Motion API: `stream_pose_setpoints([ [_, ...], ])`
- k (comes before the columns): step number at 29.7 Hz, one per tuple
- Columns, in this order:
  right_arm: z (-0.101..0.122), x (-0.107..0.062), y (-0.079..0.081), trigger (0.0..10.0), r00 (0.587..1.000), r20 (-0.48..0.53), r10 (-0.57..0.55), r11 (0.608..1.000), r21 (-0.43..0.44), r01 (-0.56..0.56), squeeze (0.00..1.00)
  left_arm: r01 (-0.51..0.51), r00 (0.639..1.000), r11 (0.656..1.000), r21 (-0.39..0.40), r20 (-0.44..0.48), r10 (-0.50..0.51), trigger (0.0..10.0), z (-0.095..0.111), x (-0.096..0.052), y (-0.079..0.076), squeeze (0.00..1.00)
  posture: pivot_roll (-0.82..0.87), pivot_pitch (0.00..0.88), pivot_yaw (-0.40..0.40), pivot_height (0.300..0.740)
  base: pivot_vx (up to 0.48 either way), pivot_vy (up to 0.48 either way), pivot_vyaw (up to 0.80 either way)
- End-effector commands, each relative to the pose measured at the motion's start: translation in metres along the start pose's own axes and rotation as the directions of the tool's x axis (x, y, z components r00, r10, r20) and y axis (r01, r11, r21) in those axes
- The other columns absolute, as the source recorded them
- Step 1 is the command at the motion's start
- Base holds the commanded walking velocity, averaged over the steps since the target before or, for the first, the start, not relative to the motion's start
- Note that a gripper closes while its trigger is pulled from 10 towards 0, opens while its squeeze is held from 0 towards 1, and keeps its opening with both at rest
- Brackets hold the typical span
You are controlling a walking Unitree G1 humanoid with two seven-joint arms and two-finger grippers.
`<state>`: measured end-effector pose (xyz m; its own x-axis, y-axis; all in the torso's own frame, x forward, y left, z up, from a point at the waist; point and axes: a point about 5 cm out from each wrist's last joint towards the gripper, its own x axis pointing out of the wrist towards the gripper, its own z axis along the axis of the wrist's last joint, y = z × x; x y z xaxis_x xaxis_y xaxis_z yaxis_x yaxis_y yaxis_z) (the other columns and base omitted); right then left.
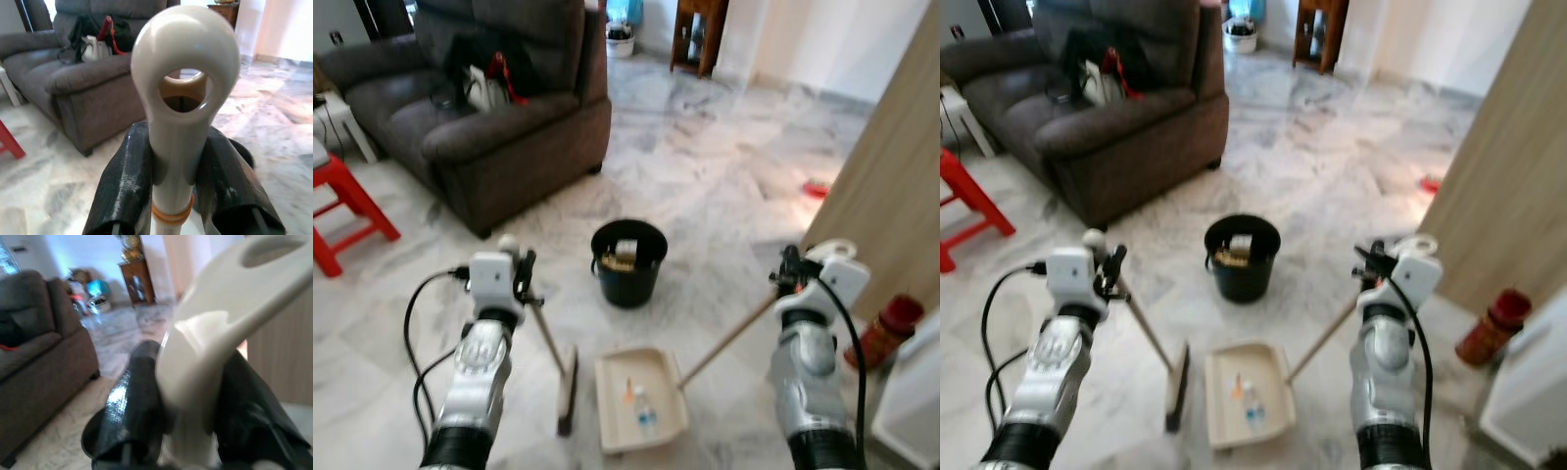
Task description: Sweep floor
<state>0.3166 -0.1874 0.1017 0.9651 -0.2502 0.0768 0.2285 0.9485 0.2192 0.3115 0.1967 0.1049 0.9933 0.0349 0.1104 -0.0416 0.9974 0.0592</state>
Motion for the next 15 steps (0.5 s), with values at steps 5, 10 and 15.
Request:
stream_pose_setpoints([
  [5, 0.0158, 0.0054, -0.0019, 10.0, 0.998, 0.070, -0.012, 0.999, 0.042, 0.009, 0.00, 0.018, 0.998, 1.000, 0.005, 0.055, -0.019, 10.0, 0.0116, 0.0053, -0.0059, 0.00, -0.06, 0.000, 0.020, 0.740, 0.480, 0.000, 0.00],
  [10, 0.0169, 0.0058, -0.0019, 10.0, 0.997, 0.073, -0.013, 0.999, 0.041, 0.010, 0.00, 0.017, 0.998, 1.000, 0.004, 0.056, -0.017, 10.0, 0.0120, 0.0053, -0.0059, 0.00, -0.06, 0.000, 0.019, 0.740, 0.480, 0.000, 0.00],
  [15, 0.0173, 0.0063, -0.0024, 10.0, 0.997, 0.073, -0.015, 0.999, 0.039, 0.012, 0.00, 0.015, 0.998, 1.000, 0.005, 0.055, -0.015, 10.0, 0.0119, 0.0054, -0.0061, 0.00, -0.06, 0.000, 0.015, 0.740, 0.480, 0.000, 0.00],
])
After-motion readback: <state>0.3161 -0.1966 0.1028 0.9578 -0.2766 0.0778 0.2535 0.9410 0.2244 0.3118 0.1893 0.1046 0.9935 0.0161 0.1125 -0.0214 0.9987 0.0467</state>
